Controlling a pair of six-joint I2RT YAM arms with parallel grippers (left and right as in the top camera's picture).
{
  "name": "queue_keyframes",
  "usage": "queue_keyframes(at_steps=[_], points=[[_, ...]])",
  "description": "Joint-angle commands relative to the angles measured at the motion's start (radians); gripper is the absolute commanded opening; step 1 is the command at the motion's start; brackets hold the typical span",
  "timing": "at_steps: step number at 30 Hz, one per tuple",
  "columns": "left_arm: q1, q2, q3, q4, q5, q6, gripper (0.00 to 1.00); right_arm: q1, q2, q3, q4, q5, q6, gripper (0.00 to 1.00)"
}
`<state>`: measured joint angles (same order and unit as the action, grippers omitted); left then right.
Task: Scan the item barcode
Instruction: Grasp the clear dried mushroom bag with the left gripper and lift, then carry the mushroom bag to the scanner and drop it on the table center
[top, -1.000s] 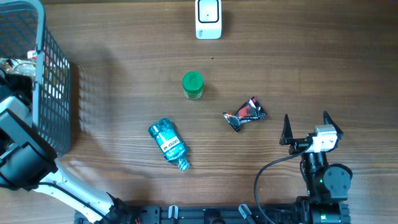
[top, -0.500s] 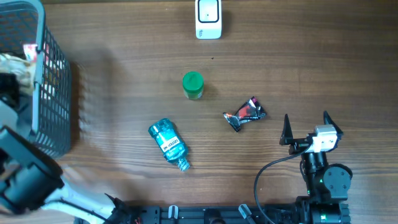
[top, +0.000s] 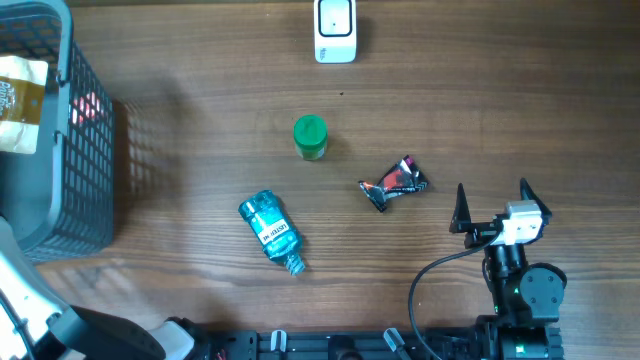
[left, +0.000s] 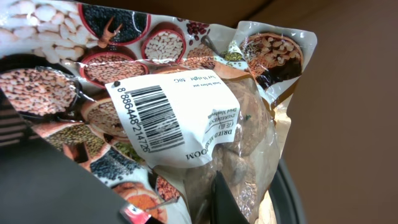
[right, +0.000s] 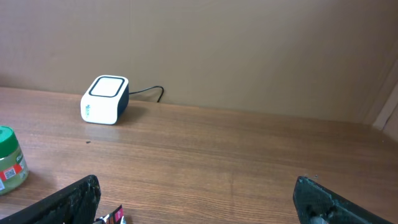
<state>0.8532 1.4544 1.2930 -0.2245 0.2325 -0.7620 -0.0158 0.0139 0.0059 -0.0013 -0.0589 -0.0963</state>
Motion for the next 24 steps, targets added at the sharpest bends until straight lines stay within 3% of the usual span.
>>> queue_keyframes(at_steps=[1,10,12,14,18,20,24], points=[[0.005,-0.054,0.003,0.006,0.117,-0.03,0.04,0.007,-0.004,-0.001,0.002,0.006,-0.008,1.0],[-0.06,-0.161,0.036,0.063,0.698,-0.137,0.04,0.007,-0.004,-0.001,0.002,0.006,-0.009,1.0],[-0.14,-0.192,0.036,0.056,0.794,-0.121,0.04,0.007,-0.004,-0.001,0.002,0.006,-0.009,1.0],[-0.26,-0.216,0.036,-0.001,0.822,-0.015,0.04,0.007,-0.004,-0.001,0.002,0.006,-0.009,1.0],[-0.564,-0.225,0.036,-0.261,0.668,0.289,0.04,0.007,-0.004,-0.001,0.002,0.006,-0.008,1.0],[-0.791,-0.225,0.035,-0.465,0.365,0.428,0.04,0.007,-0.004,0.0,0.002,0.006,-0.008,1.0],[-1.111,-0.203,-0.006,-0.567,0.058,0.444,0.04,0.007,-0.004,-0.001,0.002,0.006,-0.009,1.0]])
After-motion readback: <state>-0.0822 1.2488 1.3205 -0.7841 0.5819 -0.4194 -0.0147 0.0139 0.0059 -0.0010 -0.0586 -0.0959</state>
